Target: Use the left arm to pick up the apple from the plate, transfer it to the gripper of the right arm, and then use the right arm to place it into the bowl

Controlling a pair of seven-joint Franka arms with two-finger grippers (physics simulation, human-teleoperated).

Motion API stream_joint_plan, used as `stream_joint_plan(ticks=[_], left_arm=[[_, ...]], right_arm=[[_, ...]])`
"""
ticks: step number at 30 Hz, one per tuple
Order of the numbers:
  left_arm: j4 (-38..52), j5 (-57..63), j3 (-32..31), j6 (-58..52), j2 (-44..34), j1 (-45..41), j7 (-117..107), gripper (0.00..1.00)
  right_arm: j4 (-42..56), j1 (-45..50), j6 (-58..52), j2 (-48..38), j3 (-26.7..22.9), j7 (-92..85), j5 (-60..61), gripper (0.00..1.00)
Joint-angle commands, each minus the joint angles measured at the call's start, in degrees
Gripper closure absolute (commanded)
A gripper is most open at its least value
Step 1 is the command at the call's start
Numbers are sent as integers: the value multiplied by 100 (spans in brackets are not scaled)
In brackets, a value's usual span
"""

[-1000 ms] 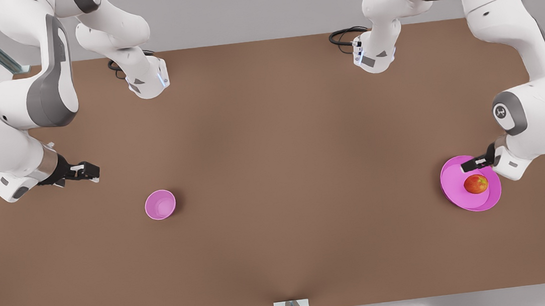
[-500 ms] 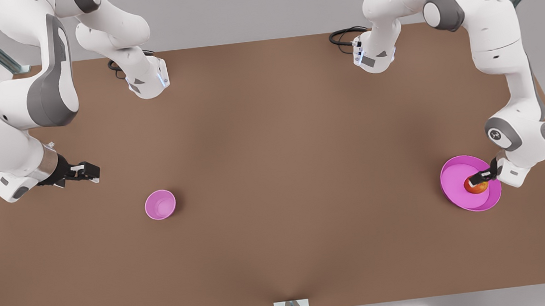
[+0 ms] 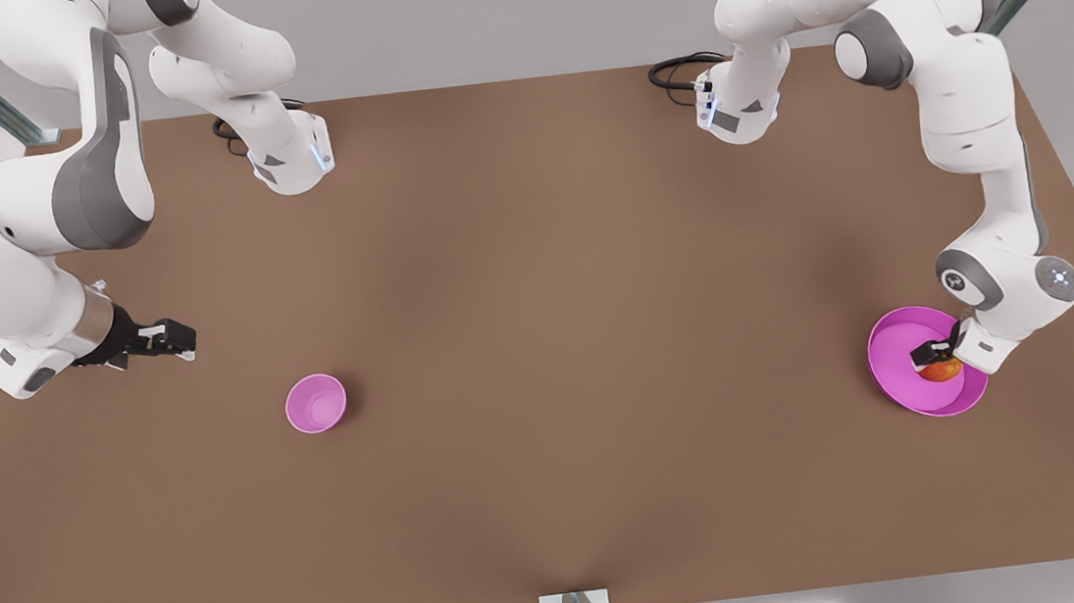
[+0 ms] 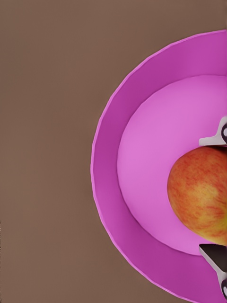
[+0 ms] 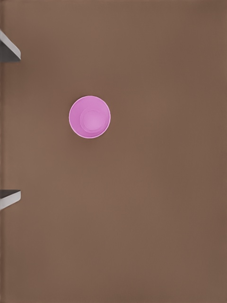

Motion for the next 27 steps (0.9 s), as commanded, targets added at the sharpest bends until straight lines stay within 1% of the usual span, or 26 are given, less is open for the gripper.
stream_joint_plan(ticks=[1,3,5,9,16,18,19,20,24,27], left_arm=[[12,5,-1,211,39,0,789,0],[3,5,-1,220,39,0,789,2],[3,5,-10,220,39,0,780,9],[-6,5,-1,220,39,0,780,13],[-6,14,-10,89,4,9,798,25],[108,14,-10,-649,-268,-35,789,27],[108,31,-18,-790,-409,-61,789,27],[117,32,-27,-1186,-708,-166,780,29],[117,49,-36,-1590,-1349,-694,789,30],[179,5,-115,-1766,-1508,-1344,771,30]], right_arm=[[3,-2,-2,-14,0,-4,3,0],[3,-2,-2,-6,0,-4,3,0],[3,-2,-2,-6,0,-4,3,0],[3,-2,-2,-6,0,-13,3,0],[3,-2,-2,-6,0,-4,3,0],[3,-2,-2,-6,0,-13,3,0],[3,-2,-2,-6,0,-13,3,0],[3,-2,-2,-6,0,-4,3,0],[3,-10,-2,-6,0,-13,3,0],[3,-10,-2,-6,0,-13,3,0]])
